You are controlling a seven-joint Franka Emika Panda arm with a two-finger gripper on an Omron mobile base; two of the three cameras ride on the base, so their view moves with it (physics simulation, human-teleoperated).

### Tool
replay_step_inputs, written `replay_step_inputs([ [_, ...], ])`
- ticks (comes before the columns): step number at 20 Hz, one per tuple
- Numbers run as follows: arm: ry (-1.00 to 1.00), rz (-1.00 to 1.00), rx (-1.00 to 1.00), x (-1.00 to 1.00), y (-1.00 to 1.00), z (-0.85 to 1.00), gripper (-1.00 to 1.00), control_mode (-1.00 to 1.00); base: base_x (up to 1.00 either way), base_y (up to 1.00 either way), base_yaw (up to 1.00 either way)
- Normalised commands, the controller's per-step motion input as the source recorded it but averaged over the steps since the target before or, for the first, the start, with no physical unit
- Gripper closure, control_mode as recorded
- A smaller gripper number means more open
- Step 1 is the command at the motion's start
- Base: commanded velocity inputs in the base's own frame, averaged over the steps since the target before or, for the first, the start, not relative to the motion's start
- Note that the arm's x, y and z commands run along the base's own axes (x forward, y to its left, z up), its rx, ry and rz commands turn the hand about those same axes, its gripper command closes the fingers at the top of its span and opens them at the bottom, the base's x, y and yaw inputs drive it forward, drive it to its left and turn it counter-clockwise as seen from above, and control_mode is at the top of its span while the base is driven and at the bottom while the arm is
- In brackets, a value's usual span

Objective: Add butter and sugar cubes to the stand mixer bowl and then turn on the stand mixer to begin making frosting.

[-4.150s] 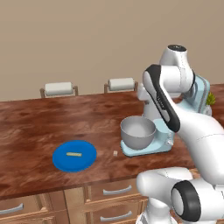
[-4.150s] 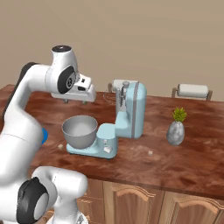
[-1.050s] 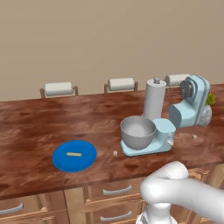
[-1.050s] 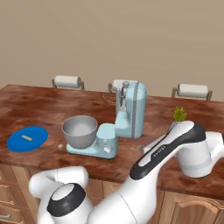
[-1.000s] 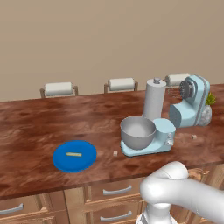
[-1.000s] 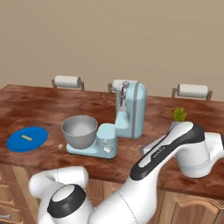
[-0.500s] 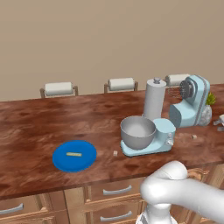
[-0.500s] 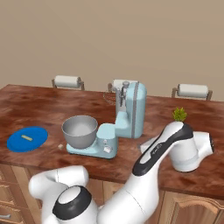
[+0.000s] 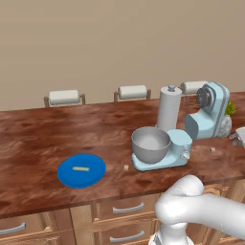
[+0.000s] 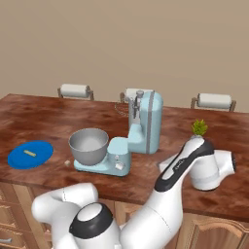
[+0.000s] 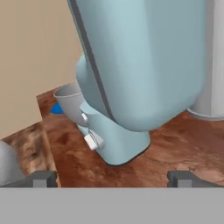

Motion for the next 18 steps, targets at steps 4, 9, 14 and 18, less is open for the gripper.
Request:
replay_step_inputs([
  [4,0.00,0.00,0.00,0.19,-0.12,-0.40,-1.00,-1.00,0.00,0.00,0.00],
  [9,-0.01,0.00,0.00,0.23,-0.02,-0.32,-1.00,-1.00,0.00,0.00,0.00],
  [14,0.00,0.00,-0.05,0.27,0.00,-0.28,-1.00,-1.00,0.00,0.00,0.00],
  [18,0.00,0.00,-0.06,0.26,-0.04,-0.31,-1.00,-1.00,0.00,0.00,0.00],
])
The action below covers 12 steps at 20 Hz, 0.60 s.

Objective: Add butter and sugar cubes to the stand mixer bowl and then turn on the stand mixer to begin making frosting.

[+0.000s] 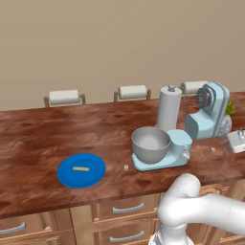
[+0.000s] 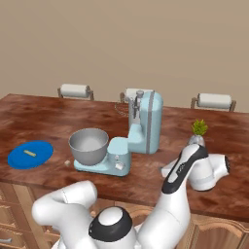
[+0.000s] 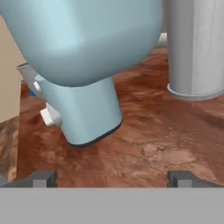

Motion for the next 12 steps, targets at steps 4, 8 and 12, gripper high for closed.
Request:
replay_step_inputs([
  [4,0.00,0.00,-0.05,0.22,-0.07,-0.29,-1.00,-1.00,0.00,0.00,0.00],
  [8,0.00,0.00,-0.02,0.24,-0.09,-0.28,-1.00,-1.00,0.00,0.00,0.00],
  [12,-0.01,0.00,0.00,0.27,-0.16,-0.26,-1.00,-1.00,0.00,0.00,0.00],
])
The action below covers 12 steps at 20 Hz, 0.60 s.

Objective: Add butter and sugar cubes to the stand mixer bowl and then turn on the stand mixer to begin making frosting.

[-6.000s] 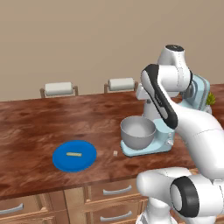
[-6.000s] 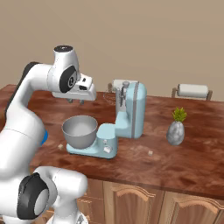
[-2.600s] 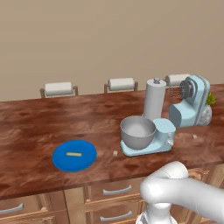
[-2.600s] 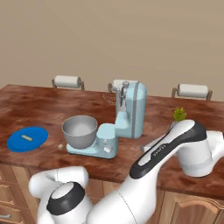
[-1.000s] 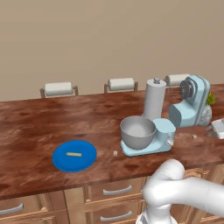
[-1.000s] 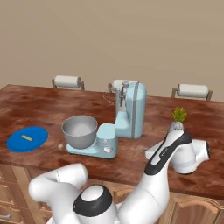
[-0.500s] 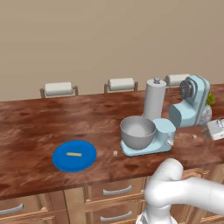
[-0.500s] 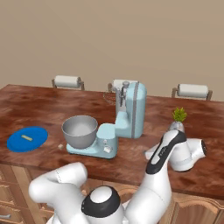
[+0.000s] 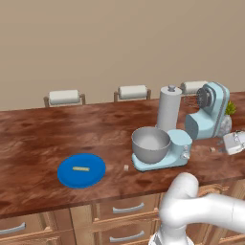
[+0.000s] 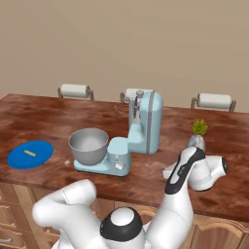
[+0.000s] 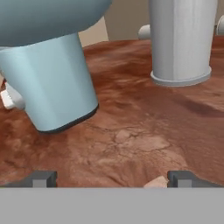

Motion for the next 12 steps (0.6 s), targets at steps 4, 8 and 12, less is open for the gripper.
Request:
replay_step_inputs([
  [4,-0.04,0.00,0.00,0.29,-0.17,-0.24,-1.00,-1.00,0.00,0.00,0.00],
  [8,-0.03,0.01,0.00,0.19,-0.20,-0.24,-1.00,-1.00,0.00,0.00,0.00],
  [12,-0.02,0.02,0.00,0.07,-0.10,-0.24,-1.00,-1.00,0.00,0.00,0.00],
])
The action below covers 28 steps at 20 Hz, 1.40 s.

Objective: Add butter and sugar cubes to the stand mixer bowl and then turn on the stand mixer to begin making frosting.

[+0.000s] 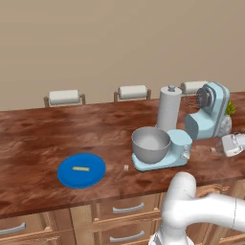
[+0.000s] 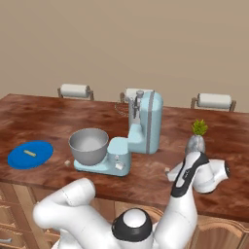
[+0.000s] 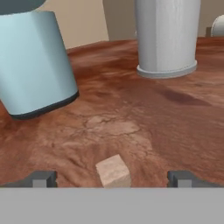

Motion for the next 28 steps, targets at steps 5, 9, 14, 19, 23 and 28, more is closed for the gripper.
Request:
replay_step_inputs([
  [5,-0.02,0.04,0.00,0.11,0.00,-0.22,-1.00,-1.00,0.00,0.00,0.00],
  [9,-0.02,0.05,0.00,0.14,0.00,-0.11,-1.00,-1.00,0.00,0.00,0.00],
  [14,-0.02,0.04,0.00,0.12,0.00,-0.13,-1.00,-1.00,0.00,0.00,0.00],
  [19,-0.01,0.03,0.00,0.00,0.00,-0.10,-1.00,-1.00,0.00,0.00,0.00],
  [23,-0.07,0.04,0.00,-0.05,0.00,-0.01,-1.00,-1.00,0.00,0.00,0.00],
  [28,-0.15,0.05,0.00,-0.03,0.00,0.00,-1.00,-1.00,0.00,0.00,0.00],
])
